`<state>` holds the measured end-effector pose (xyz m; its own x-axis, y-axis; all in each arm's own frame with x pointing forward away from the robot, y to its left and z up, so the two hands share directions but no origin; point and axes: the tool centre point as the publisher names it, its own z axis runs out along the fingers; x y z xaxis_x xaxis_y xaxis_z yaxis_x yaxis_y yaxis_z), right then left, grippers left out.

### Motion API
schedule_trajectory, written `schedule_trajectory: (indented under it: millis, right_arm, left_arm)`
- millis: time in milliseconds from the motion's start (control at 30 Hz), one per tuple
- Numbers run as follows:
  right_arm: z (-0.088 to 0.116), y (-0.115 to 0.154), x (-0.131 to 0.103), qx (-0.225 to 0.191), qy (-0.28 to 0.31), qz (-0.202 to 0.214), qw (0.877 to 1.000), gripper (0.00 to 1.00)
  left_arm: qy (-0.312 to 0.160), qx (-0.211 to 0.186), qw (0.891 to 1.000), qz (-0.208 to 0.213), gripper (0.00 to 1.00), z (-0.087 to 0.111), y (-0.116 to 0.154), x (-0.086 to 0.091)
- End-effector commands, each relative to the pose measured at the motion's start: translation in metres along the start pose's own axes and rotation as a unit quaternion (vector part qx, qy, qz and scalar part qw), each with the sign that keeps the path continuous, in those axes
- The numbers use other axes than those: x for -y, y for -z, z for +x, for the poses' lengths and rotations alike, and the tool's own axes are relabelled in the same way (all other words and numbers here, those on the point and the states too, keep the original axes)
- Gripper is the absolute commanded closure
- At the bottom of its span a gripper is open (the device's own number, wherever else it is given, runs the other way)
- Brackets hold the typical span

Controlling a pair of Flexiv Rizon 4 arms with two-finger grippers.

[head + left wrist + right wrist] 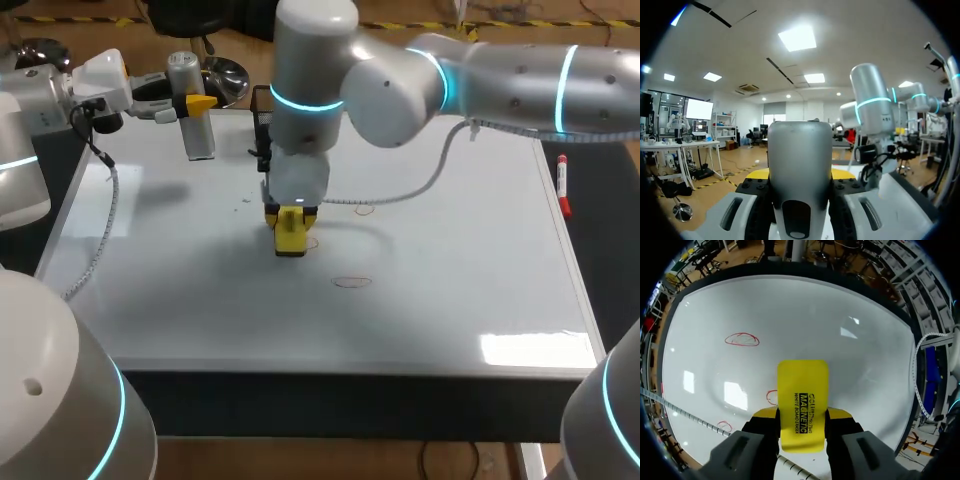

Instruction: Pick up the inspection probe, press it on each red-marked spot on the whiteboard one by one, put down the probe, pick up the eraser, and wipe off all the red marks.

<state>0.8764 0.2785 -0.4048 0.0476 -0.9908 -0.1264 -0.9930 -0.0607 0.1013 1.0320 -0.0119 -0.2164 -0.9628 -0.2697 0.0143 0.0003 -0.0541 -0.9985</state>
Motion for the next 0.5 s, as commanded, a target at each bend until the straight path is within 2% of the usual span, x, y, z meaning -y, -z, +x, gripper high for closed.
schedule_trajectory:
  millis: [33, 267, 500]
  right_arm:
    - [-0.003, -0.009, 0.003, -0.001, -0.002, -0.003, 1.0, 1.0]
    - [-0.001, -0.015, -0.003, -0.019, -0.002, 0.0, 1.0, 1.0]
    - [0.0, -0.024, -0.011, -0.016, 0.002, -0.012, 1.0, 1.0]
  left_arm:
    - [-0.001, 0.002, 1.0, 0.0, 1.0, 0.001, 0.0, 0.002]
    - [-0.001, 0.002, 1.0, 0.0, 1.0, 0.001, 0.0, 0.002]
    - [-0.001, 0.002, 1.0, 0.0, 1.0, 0.001, 0.0, 0.002]
